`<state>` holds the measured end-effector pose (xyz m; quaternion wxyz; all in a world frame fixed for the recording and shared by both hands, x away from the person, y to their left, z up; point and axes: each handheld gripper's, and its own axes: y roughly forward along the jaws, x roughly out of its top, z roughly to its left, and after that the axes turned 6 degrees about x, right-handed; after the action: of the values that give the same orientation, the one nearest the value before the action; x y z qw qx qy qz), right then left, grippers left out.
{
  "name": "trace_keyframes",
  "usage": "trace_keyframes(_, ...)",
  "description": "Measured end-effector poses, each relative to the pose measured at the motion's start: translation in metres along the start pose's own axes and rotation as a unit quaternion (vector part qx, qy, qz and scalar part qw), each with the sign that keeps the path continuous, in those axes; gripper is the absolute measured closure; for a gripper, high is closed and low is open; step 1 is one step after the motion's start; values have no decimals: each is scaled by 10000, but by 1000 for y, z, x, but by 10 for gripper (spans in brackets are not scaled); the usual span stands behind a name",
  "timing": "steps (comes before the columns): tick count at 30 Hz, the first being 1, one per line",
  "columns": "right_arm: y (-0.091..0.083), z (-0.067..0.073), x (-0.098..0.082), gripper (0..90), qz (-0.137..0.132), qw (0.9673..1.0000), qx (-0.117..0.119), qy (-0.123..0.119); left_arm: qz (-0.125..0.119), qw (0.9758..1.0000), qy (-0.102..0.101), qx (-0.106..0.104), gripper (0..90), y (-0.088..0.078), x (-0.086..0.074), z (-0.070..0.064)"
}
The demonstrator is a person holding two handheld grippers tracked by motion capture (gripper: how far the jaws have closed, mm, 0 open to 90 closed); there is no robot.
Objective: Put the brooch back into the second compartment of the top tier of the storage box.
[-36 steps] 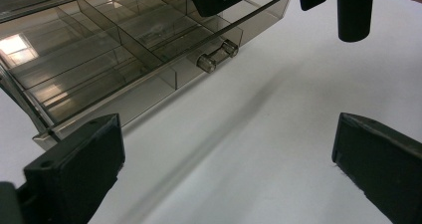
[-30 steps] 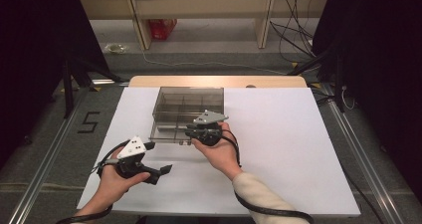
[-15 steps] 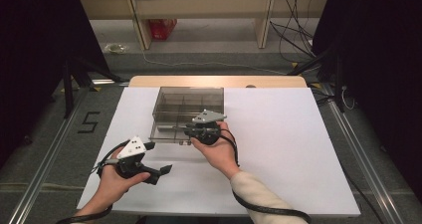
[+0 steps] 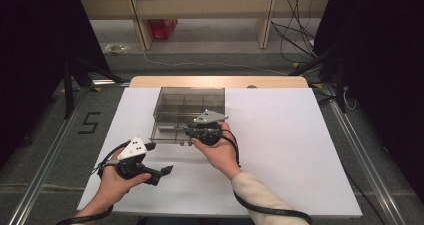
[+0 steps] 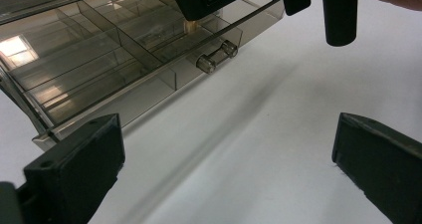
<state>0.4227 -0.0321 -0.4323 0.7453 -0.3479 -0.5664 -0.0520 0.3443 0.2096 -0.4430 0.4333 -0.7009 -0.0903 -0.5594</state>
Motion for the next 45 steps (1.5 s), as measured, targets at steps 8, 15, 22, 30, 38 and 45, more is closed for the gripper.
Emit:
trace_keyframes(8,-4,-2,1,598,-35,10000,-18,-32,3,10000,2,-4,0,0,0,0)
trace_keyframes(15,-17,-6,0,448,-94,9999,77,-103,-11,10000,-16,-5,0,0,0,-1)
trace_keyframes(22,-36,-9,-4,303,-170,9996,159,-138,-10,10000,-12,3,0,0,0,-1)
trace_keyframes(30,-72,-15,-16,270,-231,9995,71,-212,-18,10000,-1,3,0,0,1,-2)
trace_keyframes(38,-107,-23,-34,270,-268,9995,-62,-125,10,10000,16,-18,0,1,1,-2)
trace_keyframes(45,-129,-24,-50,270,-260,9995,-173,-50,8,10000,17,-24,0,2,1,-2)
